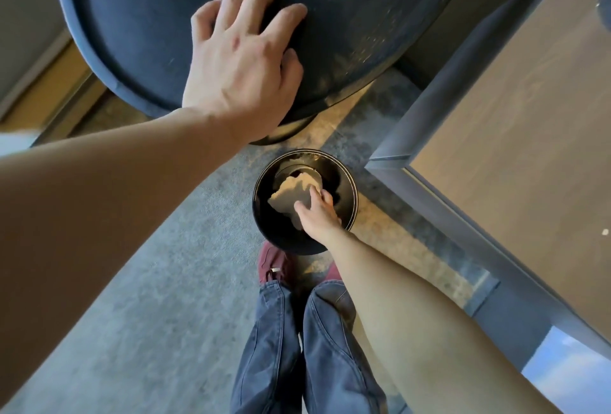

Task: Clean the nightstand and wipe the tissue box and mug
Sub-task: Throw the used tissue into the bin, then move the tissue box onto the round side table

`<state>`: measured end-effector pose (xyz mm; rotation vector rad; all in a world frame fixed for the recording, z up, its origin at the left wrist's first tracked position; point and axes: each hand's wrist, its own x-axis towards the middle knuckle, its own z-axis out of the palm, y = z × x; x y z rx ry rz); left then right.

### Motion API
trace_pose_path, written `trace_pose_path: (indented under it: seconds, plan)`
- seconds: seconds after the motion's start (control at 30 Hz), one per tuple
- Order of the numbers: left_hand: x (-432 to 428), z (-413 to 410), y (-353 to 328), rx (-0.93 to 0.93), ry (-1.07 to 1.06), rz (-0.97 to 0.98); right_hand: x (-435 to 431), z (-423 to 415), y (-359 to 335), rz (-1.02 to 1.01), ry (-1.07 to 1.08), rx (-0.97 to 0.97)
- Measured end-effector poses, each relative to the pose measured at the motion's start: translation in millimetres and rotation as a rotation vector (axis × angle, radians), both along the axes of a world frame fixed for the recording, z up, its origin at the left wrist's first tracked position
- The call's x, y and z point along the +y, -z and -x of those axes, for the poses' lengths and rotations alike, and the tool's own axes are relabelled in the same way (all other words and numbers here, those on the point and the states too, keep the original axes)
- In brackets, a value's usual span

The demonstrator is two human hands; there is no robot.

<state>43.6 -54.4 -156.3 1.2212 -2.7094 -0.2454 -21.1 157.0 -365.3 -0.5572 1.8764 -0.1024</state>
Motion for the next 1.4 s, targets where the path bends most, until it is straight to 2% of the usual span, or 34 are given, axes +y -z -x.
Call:
trace_pose_path:
  seconds: [0.2,0.33,0.47,0.7,0.8,1.03,1.17,1.4]
  plan:
    - [2.3,0.5,-6.5,-0.009,0.007,-0.042,16.8,8.3,-58.1,0.178,-0.035,0.111]
    - [6.0,1.0,-14.3,-0.023,0.002,-0.089,34.0,25.6,-126.9,0.386,-0.029,0.223]
    - [17.5,9.2,-29.0,-0.016,-0.069,-0.216,62.5,56.3,-203.3,0.495,-0.010,0.325]
    - [61.2,38.9,-65.7,-0.089,-0.210,-0.438,150.1,134.3,-285.5,0.540,0.302,0.519]
    - [91.3,72.9,-81.0,-0.067,-0.182,-0.467,196.2,186.7,-298.8,0.472,0.389,0.642]
    - [180.9,202.1,-88.9,-0.005,0.192,-0.557,280.5,321.6,-312.6,0.313,0.539,0.822]
    - [223.1,284.3,-82.0,0.009,0.302,-0.624,309.2,393.2,-306.0,0.281,0.569,0.802]
    - [272.9,416.3,-55.7,-0.044,0.375,-0.715,320.6,493.6,-277.8,0.343,0.730,0.624]
